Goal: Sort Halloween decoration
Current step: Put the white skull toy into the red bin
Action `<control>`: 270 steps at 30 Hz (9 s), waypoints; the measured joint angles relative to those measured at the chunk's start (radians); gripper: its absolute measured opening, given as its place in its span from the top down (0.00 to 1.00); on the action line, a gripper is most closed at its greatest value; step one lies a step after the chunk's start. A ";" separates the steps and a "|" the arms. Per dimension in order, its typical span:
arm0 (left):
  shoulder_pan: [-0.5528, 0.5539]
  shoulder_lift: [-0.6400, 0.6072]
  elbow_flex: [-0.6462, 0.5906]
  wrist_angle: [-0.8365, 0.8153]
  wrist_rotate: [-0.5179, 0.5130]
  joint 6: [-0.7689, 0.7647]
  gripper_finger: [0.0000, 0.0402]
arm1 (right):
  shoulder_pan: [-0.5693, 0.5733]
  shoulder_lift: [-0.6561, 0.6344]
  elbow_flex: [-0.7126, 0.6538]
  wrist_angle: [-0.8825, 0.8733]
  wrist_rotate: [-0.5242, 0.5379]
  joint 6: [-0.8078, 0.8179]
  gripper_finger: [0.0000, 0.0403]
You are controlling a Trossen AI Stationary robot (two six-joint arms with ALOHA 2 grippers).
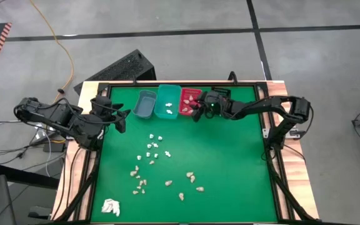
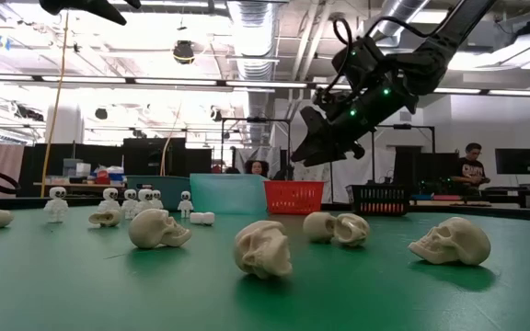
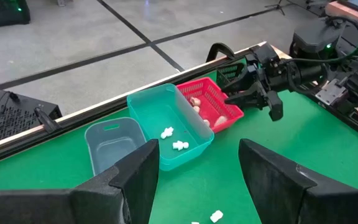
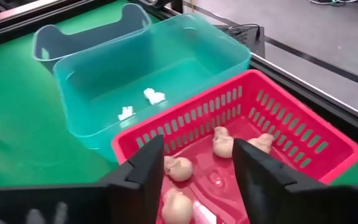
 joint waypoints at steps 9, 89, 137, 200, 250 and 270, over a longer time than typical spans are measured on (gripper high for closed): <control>0.000 0.000 0.000 0.000 0.006 0.000 0.48 | 0.080 -0.071 0.001 0.012 -0.263 -0.074 0.53; 0.003 0.089 0.000 -0.019 0.106 -0.020 0.48 | 0.675 0.199 0.058 -0.136 -0.135 -0.052 0.87; -0.095 -0.180 0.001 -0.098 -0.051 0.113 0.48 | 0.035 -0.017 0.057 -0.091 0.050 -0.007 0.57; -0.095 -0.138 0.000 -0.120 -0.026 0.034 0.48 | 0.887 0.242 0.060 -0.160 0.065 0.205 0.75; -0.095 -0.138 0.000 -0.121 -0.029 0.067 0.48 | 0.070 -0.033 0.057 -0.171 0.080 0.016 0.72; -0.094 -0.138 0.000 -0.137 -0.030 0.071 0.48 | 0.309 -0.043 0.057 -0.168 -0.281 0.021 0.58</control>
